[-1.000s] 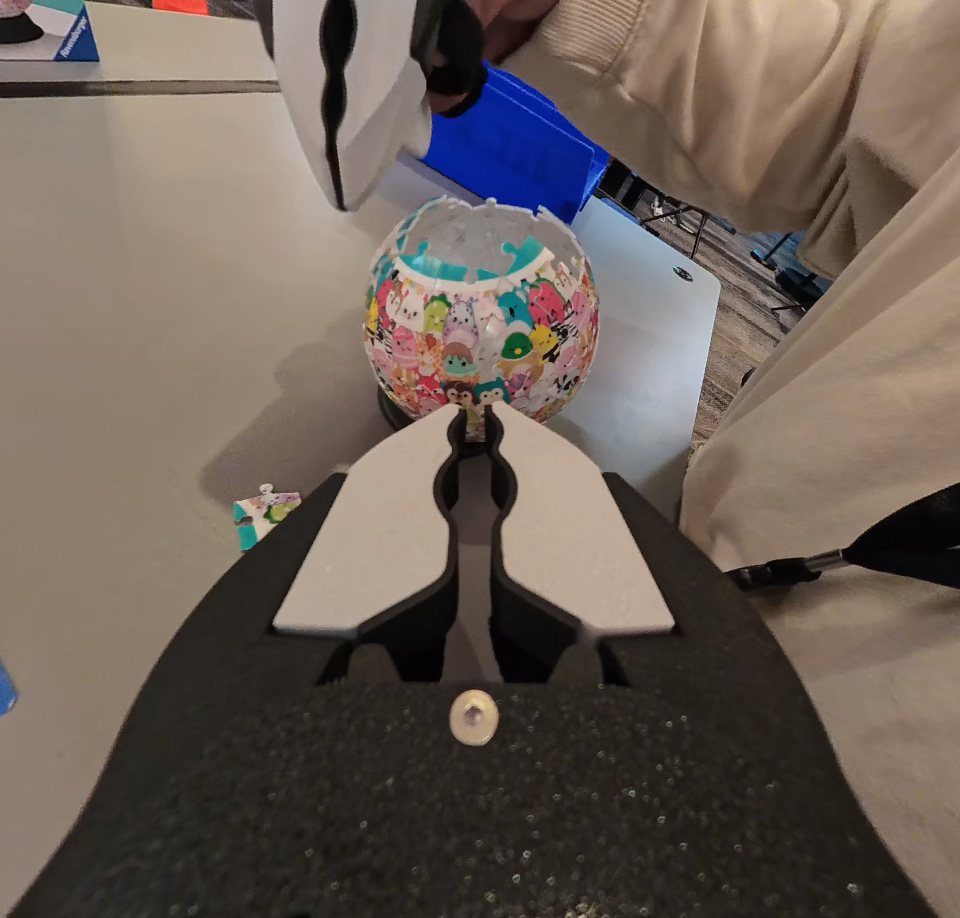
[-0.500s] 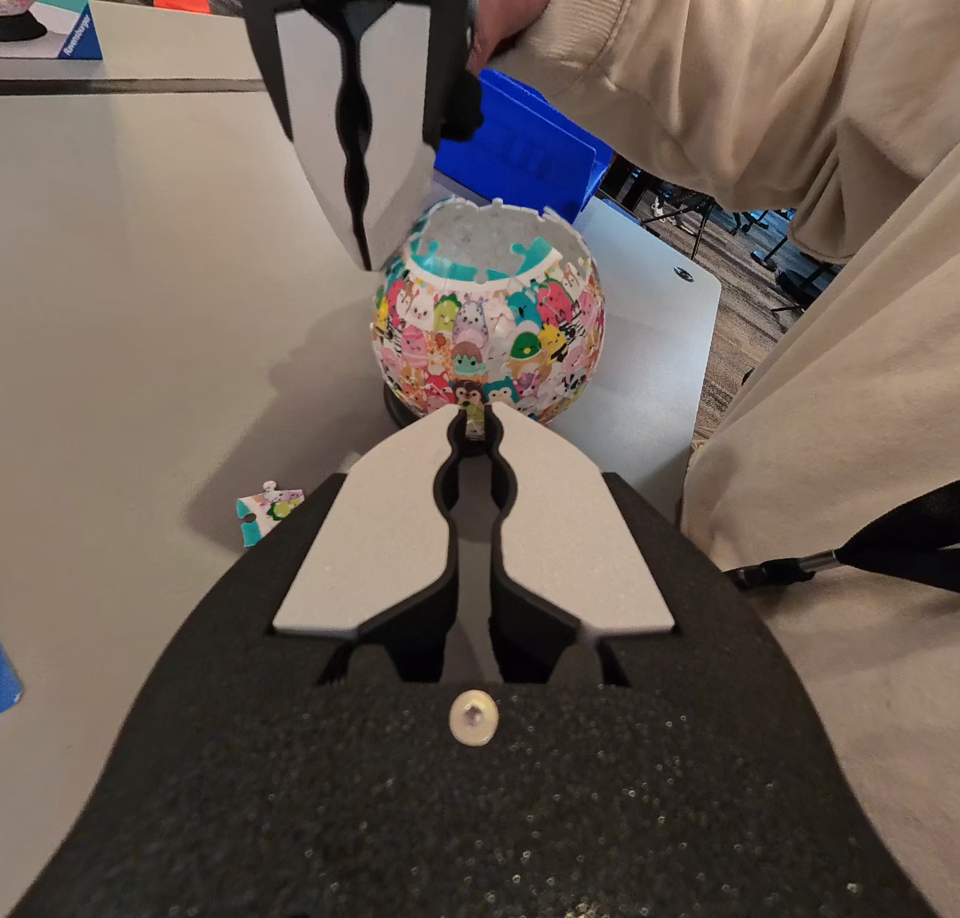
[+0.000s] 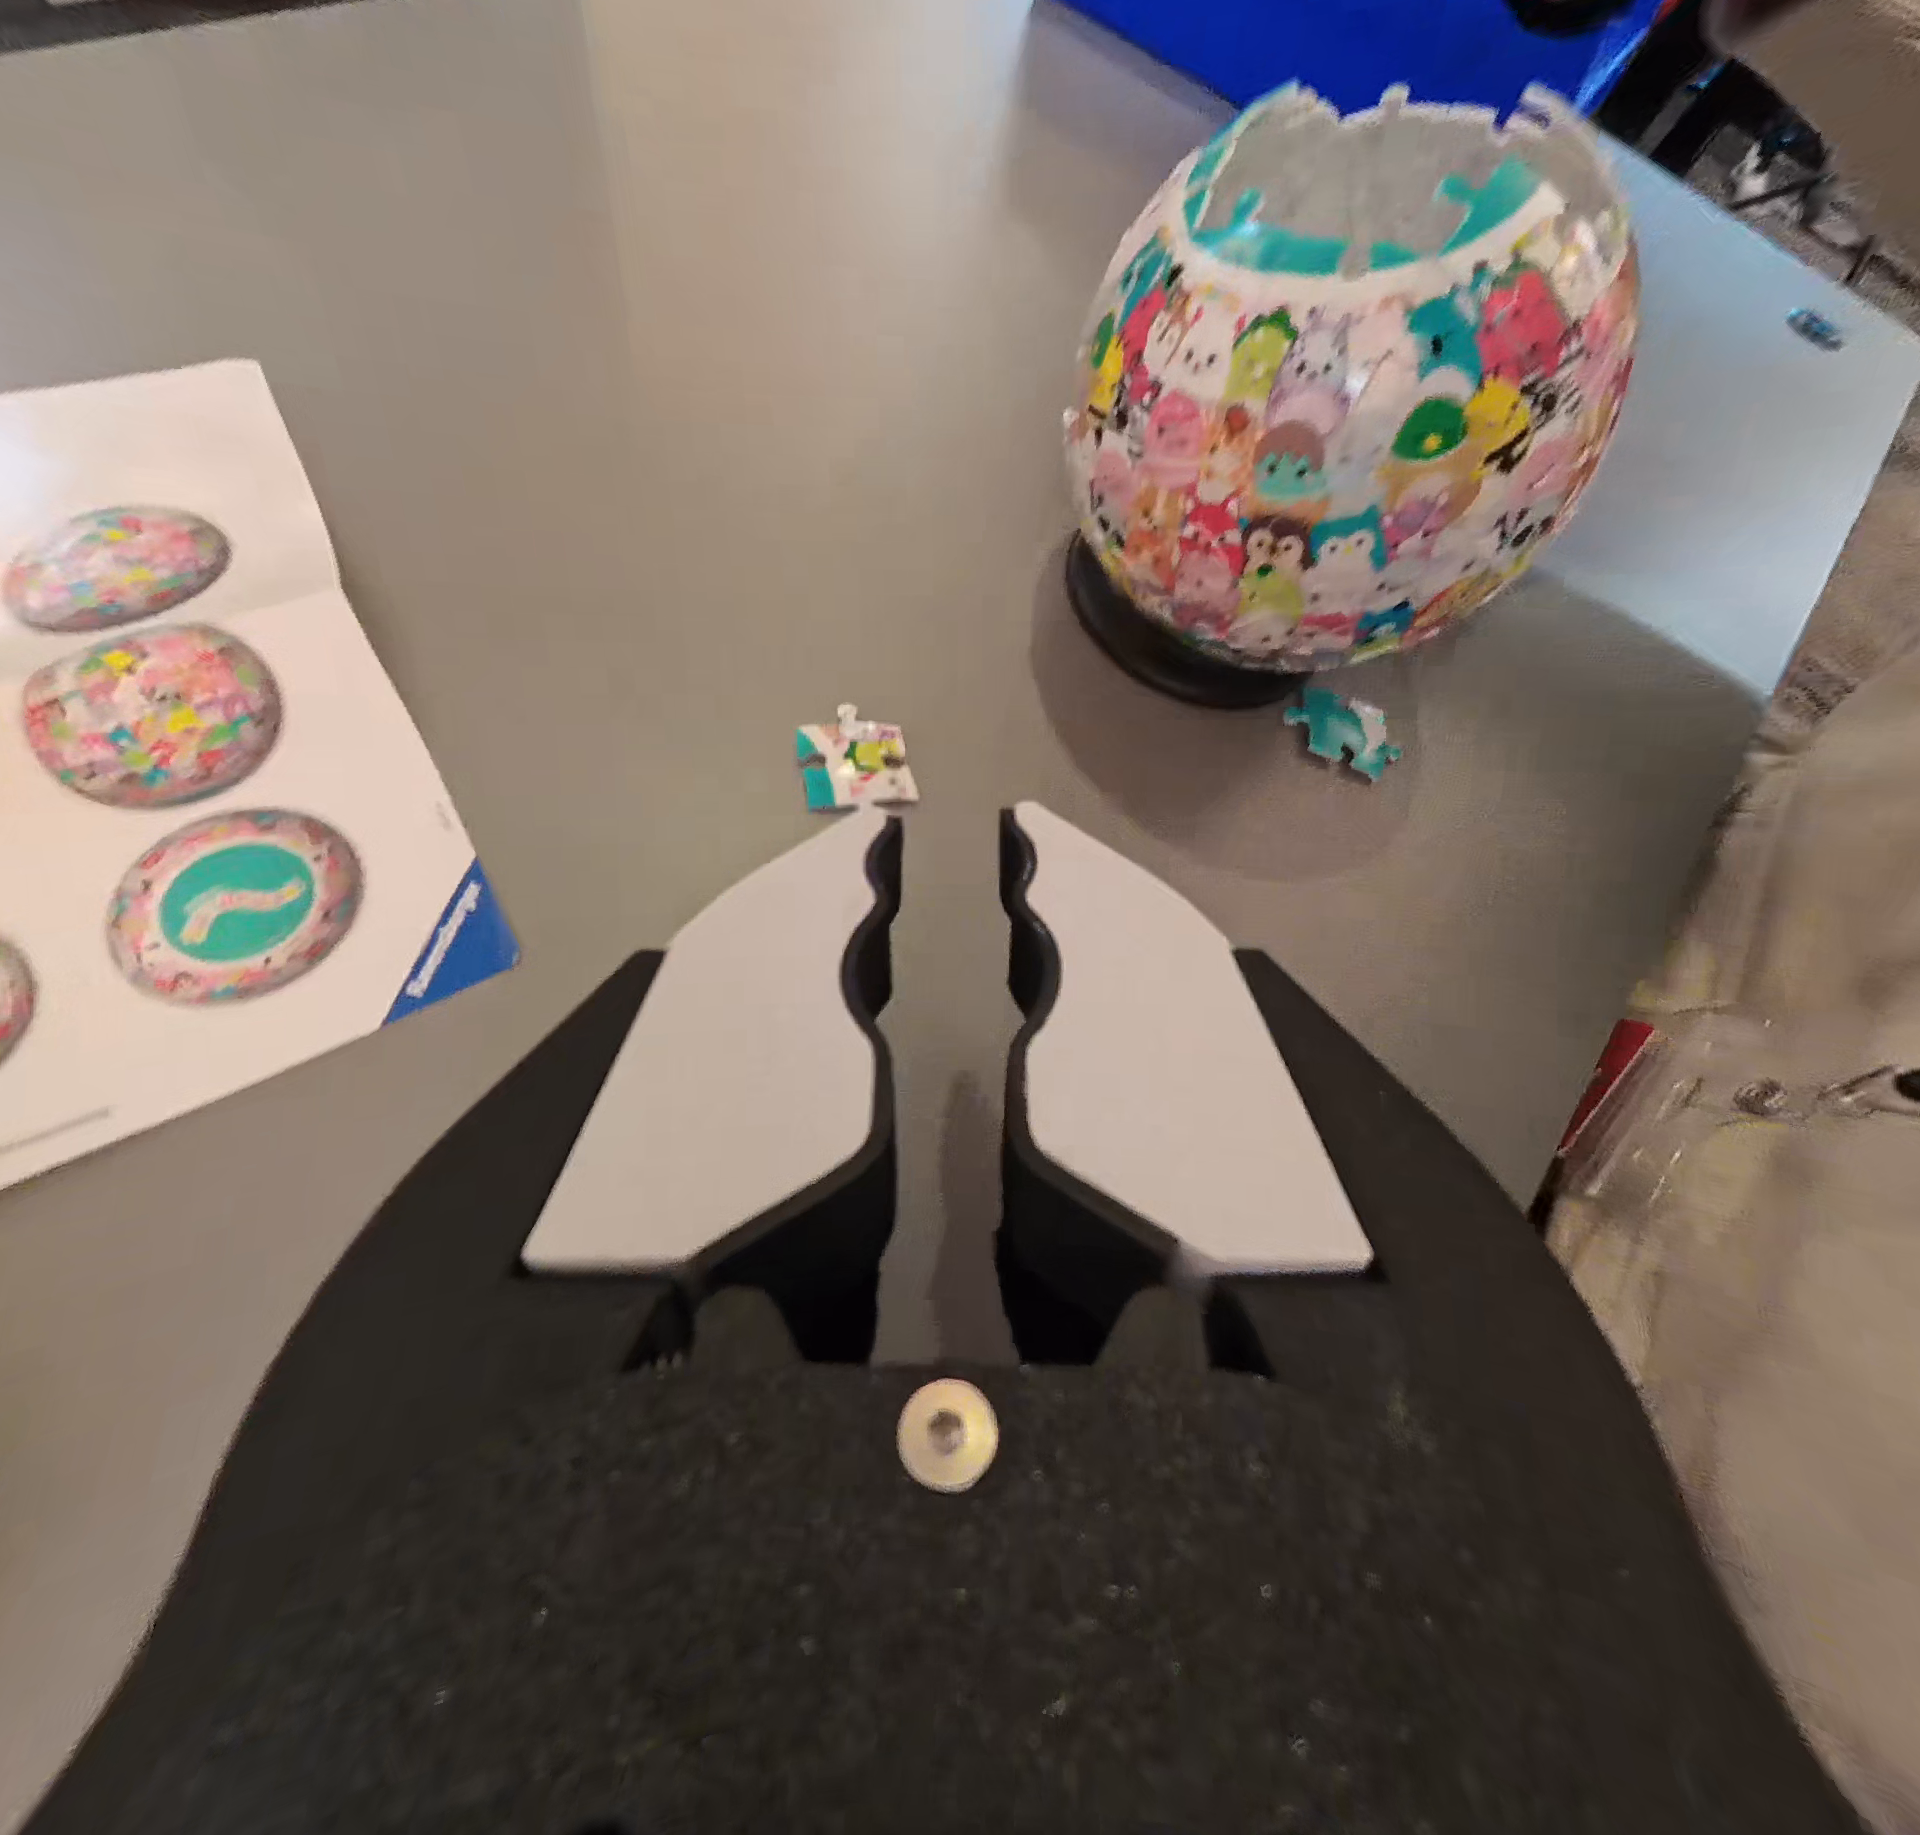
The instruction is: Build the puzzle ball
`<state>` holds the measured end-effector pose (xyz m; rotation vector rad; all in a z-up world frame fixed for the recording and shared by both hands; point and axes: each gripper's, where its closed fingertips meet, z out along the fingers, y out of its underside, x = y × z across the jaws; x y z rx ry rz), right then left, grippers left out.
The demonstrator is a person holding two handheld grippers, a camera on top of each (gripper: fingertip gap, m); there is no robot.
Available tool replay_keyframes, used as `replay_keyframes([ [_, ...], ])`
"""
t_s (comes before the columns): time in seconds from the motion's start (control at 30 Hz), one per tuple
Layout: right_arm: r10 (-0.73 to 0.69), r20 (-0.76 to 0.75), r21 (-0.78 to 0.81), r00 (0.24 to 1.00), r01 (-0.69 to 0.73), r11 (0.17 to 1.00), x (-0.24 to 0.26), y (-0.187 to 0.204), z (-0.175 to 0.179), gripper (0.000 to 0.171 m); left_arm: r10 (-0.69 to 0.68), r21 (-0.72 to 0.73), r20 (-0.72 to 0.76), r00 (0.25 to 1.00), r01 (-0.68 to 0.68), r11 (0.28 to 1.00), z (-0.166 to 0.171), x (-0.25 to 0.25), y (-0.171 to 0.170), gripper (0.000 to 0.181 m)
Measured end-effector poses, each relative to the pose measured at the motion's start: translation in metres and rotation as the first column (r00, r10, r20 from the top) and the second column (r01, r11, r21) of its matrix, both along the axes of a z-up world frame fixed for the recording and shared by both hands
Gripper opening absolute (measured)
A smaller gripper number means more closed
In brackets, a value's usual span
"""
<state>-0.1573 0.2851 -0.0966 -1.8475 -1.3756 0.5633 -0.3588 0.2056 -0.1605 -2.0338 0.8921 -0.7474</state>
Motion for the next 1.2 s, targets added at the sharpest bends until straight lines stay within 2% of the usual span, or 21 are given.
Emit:
replay_keyframes([
  [0.1, -0.193, -0.084, -0.029, 0.978, 0.191, 0.981, 0.044, -0.029, -0.035, 0.024, 0.018, 0.016, -0.056, 0.998, -0.017, 1.000, -0.009, -0.003, -0.006, 0.020],
  [0.2, -0.317, -0.195, -0.013, 0.928, 0.321, 0.947, 0.066, -0.060, -0.058, 0.023, 0.037, 0.040, -0.123, 0.992, -0.033, 0.999, -0.018, -0.007, -0.012, 0.022],
  [0.33, -0.409, -0.243, 0.060, 0.880, 0.434, 0.899, 0.077, -0.090, -0.074, 0.017, 0.052, 0.048, -0.138, 0.989, -0.046, 0.998, -0.022, -0.006, -0.019, 0.023],
  [0.47, -0.336, -0.127, 0.095, 0.933, 0.349, 0.932, 0.071, -0.111, -0.073, 0.015, 0.024, 0.065, -0.108, 0.994, -0.017, 0.998, -0.014, 0.008, -0.027, 0.023],
  [0.57, -0.306, -0.018, 0.099, 0.952, 0.306, 0.947, 0.075, -0.121, -0.087, 0.015, 0.004, 0.079, -0.174, 0.985, 0.010, 0.997, -0.016, 0.016, -0.033, 0.025],
  [0.67, -0.317, -0.056, 0.092, 0.947, 0.321, 0.943, 0.069, -0.126, -0.085, 0.015, -0.025, 0.064, -0.159, 0.987, 0.036, 0.997, -0.015, 0.032, -0.043, 0.026],
  [0.73, -0.300, -0.088, 0.087, 0.950, 0.307, 0.948, 0.061, -0.130, -0.079, 0.018, -0.039, 0.040, -0.094, 0.995, 0.043, 0.998, -0.009, 0.047, -0.049, 0.030],
  [0.8, -0.263, -0.160, 0.040, 0.951, 0.273, 0.961, 0.047, -0.133, -0.075, 0.039, -0.033, -0.008, -0.012, 0.999, 0.033, 0.999, -0.002, 0.064, -0.053, 0.039],
  [0.9, -0.236, -0.145, -0.042, 0.961, 0.232, 0.972, 0.029, -0.126, -0.072, 0.076, -0.034, -0.092, 0.060, 0.998, 0.040, 0.995, -0.002, 0.091, -0.060, 0.057],
  [0.93, -0.212, -0.147, -0.073, 0.966, 0.203, 0.977, 0.022, -0.124, -0.068, 0.083, -0.026, -0.103, 0.050, 0.998, 0.032, 0.994, -0.004, 0.097, -0.060, 0.064],
  [1.0, -0.170, -0.194, -0.159, 0.966, 0.140, 0.977, 0.010, -0.118, -0.064, 0.086, 0.001, -0.111, 0.039, 0.999, 0.003, 0.994, -0.003, 0.105, -0.055, 0.079],
  [1.07, -0.122, -0.152, -0.276, 0.981, 0.076, 0.958, 0.005, -0.112, -0.077, 0.100, 0.013, -0.150, 0.060, 0.998, -0.004, 0.989, 0.000, 0.112, -0.050, 0.086],
  [1.13, -0.066, -0.144, -0.330, 0.987, 0.015, 0.944, -0.002, -0.104, -0.080, 0.101, 0.011, -0.185, 0.105, 0.994, 0.008, 0.983, 0.006, 0.118, -0.045, 0.081],
  [1.2, -0.040, -0.197, -0.343, 0.980, -0.031, 0.939, -0.009, -0.099, -0.074, 0.097, 0.007, -0.205, 0.124, 0.992, 0.018, 0.979, 0.009, 0.121, -0.041, 0.079],
])
